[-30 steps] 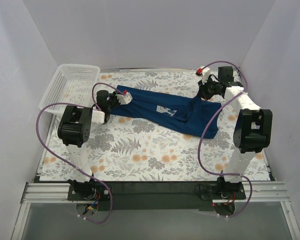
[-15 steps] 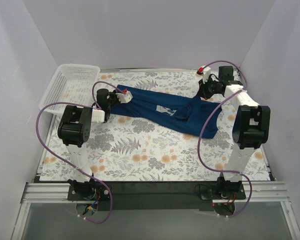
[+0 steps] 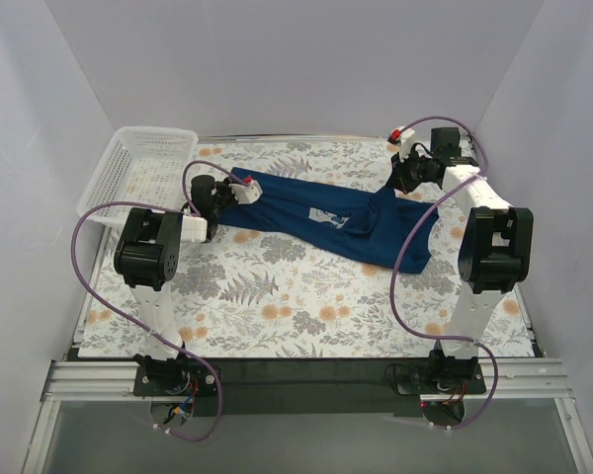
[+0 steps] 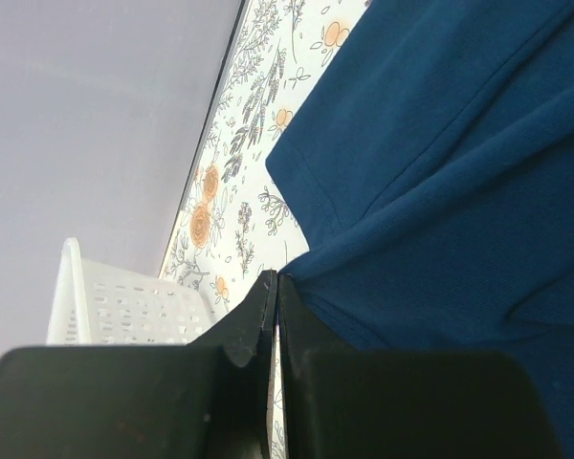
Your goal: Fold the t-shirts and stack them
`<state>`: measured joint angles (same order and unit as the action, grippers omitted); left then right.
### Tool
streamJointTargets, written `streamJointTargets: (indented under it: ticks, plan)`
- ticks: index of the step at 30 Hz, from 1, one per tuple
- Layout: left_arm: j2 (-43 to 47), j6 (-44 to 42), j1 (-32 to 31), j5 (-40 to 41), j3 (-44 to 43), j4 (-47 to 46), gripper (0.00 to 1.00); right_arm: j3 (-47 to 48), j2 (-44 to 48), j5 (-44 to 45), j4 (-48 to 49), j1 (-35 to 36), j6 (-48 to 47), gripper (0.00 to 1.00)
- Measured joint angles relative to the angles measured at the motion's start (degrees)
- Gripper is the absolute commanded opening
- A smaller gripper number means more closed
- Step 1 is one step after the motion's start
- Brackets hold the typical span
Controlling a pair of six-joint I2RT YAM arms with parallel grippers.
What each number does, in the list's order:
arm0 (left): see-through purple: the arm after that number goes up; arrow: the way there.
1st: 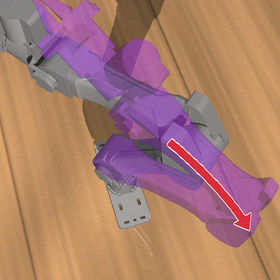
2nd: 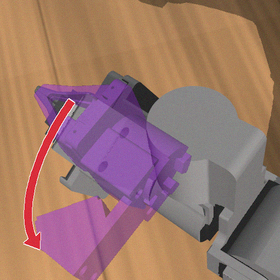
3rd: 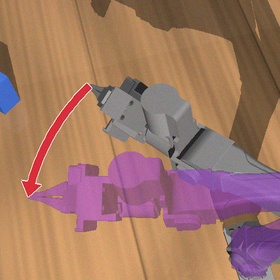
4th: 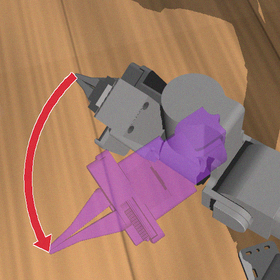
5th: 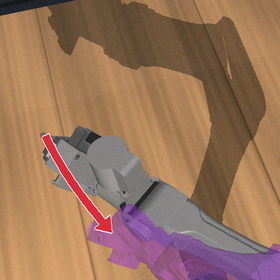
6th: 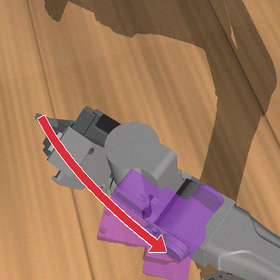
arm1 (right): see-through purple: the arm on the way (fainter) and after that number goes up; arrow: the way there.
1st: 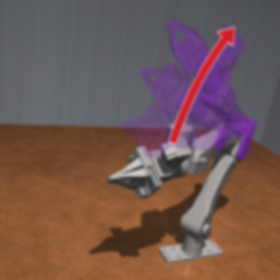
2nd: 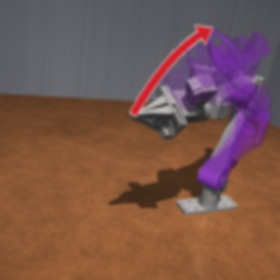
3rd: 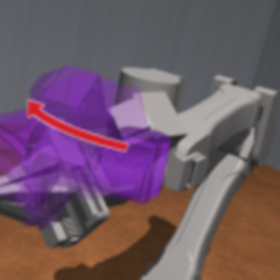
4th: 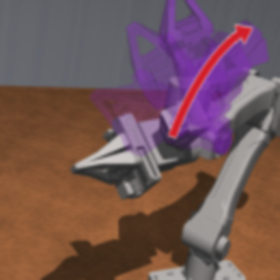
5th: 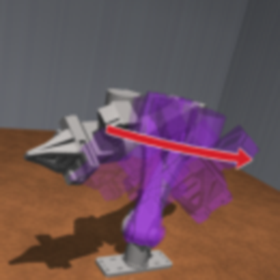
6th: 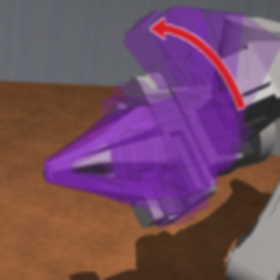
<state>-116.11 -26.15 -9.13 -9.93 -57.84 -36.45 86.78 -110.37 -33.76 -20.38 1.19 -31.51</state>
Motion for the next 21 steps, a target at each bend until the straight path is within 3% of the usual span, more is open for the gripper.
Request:
streamJointTargets:
  ticks: [5, 10, 21]
  plan:
    - [0.0, 0.0, 0.0, -0.6, 0.0, 0.0, 0.0, -1.1, 0.9, -0.5, 0.3, -0.1, 0.0, 0.01]
    - [2.5, 0.2, 0.0, -0.7, 3.9, -0.7, 0.0, -6.4, 8.0, -2.8, 0.4, -0.3, 0.0, 0.01]
    - [29.0, 3.1, -0.5, -1.1, 24.4, -1.1, 0.0, -20.2, 40.0, -12.5, -2.9, -0.4, -3.8, 0.01]
